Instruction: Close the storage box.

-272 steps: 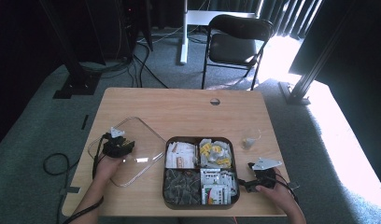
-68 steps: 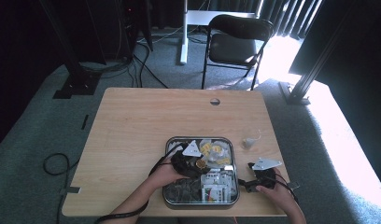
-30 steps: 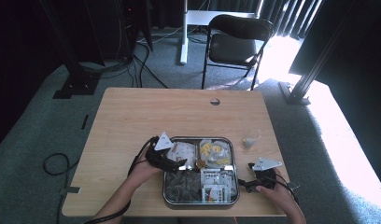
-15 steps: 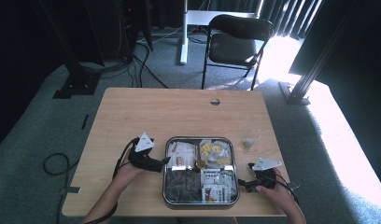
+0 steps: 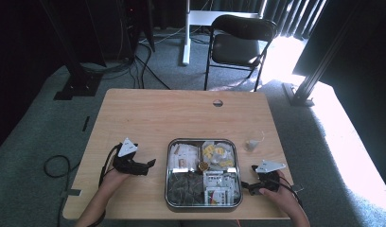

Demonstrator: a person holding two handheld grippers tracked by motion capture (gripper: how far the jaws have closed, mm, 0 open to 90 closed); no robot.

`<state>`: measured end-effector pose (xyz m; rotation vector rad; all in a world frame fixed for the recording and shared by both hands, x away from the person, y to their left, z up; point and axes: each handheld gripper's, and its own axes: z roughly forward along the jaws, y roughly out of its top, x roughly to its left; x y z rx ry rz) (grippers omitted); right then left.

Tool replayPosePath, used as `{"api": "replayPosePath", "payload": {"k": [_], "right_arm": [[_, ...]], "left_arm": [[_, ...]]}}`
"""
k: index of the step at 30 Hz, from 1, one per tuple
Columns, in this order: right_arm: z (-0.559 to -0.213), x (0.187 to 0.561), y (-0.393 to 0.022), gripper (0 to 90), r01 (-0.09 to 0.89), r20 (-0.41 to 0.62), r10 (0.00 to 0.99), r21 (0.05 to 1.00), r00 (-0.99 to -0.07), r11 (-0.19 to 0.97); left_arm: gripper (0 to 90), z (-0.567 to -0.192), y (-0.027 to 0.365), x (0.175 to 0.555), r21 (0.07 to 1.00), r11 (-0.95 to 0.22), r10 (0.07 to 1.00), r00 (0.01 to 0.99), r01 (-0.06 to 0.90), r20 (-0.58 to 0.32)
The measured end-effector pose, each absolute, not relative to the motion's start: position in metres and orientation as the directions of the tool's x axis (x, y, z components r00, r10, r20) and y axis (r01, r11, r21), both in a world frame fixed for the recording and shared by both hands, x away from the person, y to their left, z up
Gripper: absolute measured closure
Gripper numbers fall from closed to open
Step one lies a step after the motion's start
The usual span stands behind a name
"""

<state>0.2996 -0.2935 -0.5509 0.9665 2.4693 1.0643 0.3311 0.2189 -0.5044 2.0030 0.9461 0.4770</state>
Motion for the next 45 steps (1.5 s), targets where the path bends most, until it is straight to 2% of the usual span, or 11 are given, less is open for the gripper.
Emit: {"api": "replayPosePath", "payload": {"k": [17, 45], "right_arm": [[-0.551, 0.299, -0.293, 12.7, 0.469, 0.004, 0.679, 0.726, -0.734, 0.503], [-0.551, 0.299, -0.293, 12.7, 0.469, 0.005, 0.679, 0.727, -0.734, 0.502]], "left_arm": [[0.0, -0.53, 0.267, 0.313, 0.798, -0.291, 0.833, 0.551, 0.528, -0.06], [0.0, -0.537, 0.298, 0.275, 0.771, -0.232, 0.895, 0.44, 0.593, -0.069]]}}
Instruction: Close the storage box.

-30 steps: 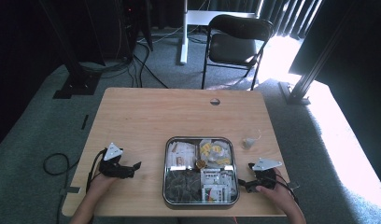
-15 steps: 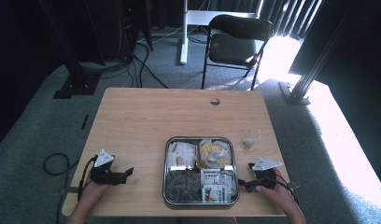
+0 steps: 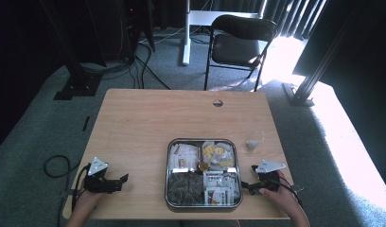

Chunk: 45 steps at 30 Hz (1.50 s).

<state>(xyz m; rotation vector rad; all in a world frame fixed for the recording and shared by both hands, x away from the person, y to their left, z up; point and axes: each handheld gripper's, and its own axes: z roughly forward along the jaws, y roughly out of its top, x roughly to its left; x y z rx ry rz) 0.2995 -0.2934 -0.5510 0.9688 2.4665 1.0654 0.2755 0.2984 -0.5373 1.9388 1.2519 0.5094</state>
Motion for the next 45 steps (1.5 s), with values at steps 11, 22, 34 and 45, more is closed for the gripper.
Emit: {"api": "replayPosePath", "payload": {"k": [11, 22, 34, 45], "right_arm": [[-0.551, 0.299, -0.293, 12.7, 0.469, 0.005, 0.679, 0.727, -0.734, 0.502], [-0.551, 0.299, -0.293, 12.7, 0.469, 0.005, 0.679, 0.727, -0.734, 0.502], [-0.551, 0.299, -0.293, 12.7, 0.469, 0.005, 0.679, 0.727, -0.734, 0.502], [-0.551, 0.299, -0.293, 12.7, 0.469, 0.004, 0.679, 0.727, -0.734, 0.502]], "left_arm": [[0.0, -0.54, 0.31, 0.265, 0.751, -0.184, 0.928, 0.364, 0.634, -0.08], [0.0, -0.543, 0.317, 0.262, 0.717, -0.141, 0.961, 0.269, 0.682, -0.067], [0.0, -0.546, 0.314, 0.265, 0.691, -0.143, 0.976, 0.216, 0.708, -0.019], [0.0, -0.547, 0.309, 0.267, 0.686, -0.103, 0.991, 0.131, 0.721, 0.01]]}}
